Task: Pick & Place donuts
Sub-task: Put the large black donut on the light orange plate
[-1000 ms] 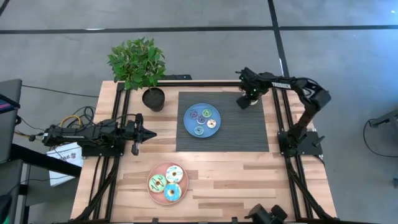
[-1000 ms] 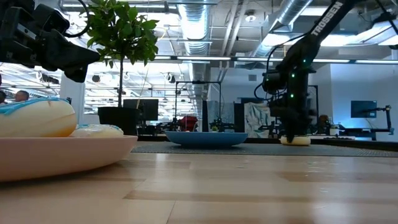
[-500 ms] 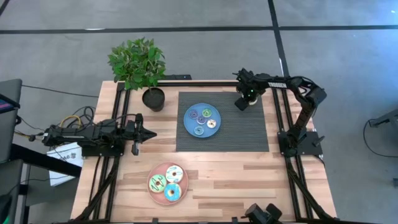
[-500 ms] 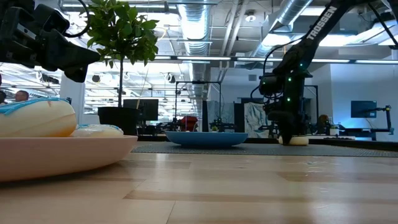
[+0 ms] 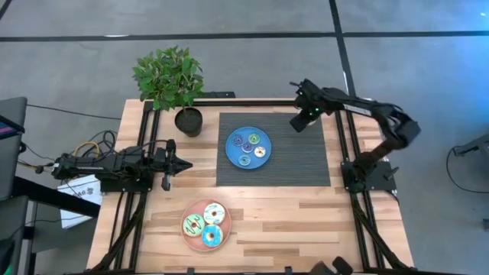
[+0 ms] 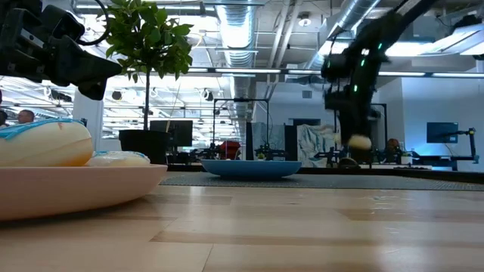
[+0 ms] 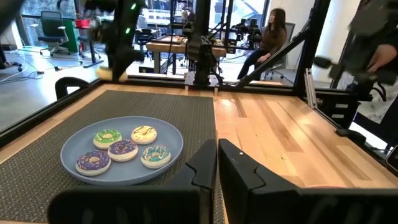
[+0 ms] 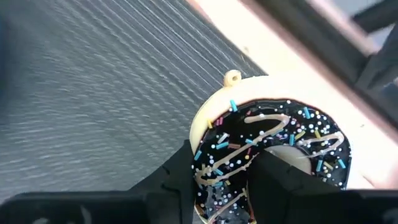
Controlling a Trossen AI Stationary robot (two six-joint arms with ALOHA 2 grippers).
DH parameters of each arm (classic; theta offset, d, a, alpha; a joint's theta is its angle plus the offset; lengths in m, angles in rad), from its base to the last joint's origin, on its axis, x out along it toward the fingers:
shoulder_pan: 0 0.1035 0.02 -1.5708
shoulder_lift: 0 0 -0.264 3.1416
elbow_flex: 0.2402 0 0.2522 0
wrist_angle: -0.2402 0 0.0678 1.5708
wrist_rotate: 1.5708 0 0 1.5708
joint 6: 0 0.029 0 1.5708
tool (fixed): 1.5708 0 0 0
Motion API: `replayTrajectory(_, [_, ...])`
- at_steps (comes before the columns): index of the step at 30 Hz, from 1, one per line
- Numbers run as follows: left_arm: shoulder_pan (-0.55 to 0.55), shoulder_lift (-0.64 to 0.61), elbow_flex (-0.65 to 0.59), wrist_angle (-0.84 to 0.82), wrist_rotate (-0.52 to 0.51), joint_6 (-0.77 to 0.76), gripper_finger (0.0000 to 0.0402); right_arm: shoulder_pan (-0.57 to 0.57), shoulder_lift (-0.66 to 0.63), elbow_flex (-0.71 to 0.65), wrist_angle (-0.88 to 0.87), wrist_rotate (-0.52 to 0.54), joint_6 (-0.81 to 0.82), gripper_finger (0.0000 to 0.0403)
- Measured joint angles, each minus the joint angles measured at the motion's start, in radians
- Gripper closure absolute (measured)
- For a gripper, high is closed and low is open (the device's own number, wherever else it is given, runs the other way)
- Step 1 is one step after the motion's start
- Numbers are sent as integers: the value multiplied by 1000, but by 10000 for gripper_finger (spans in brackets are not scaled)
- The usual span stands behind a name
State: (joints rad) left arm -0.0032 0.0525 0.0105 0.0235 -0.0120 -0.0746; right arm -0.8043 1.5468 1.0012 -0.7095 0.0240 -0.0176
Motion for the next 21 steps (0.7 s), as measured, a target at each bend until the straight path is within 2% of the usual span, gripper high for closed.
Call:
replayTrajectory(3, [0,0,0,0,0,0,393,56,-108,0,-10,-25,40,292])
replayTrajectory(7, [0,0,0,0,0,0,393,165,-256,0,10,-127,142,290])
replayTrajectory(13, [0,0,0,0,1,0,393,459,-416,1,104,-154,332,290])
replayTrajectory(17, [0,0,0,0,1,0,393,733,-426,2,266,-53,477,290])
replayTrajectory(21, [0,0,0,0,1,0,393,979,-330,25,442,111,522,290])
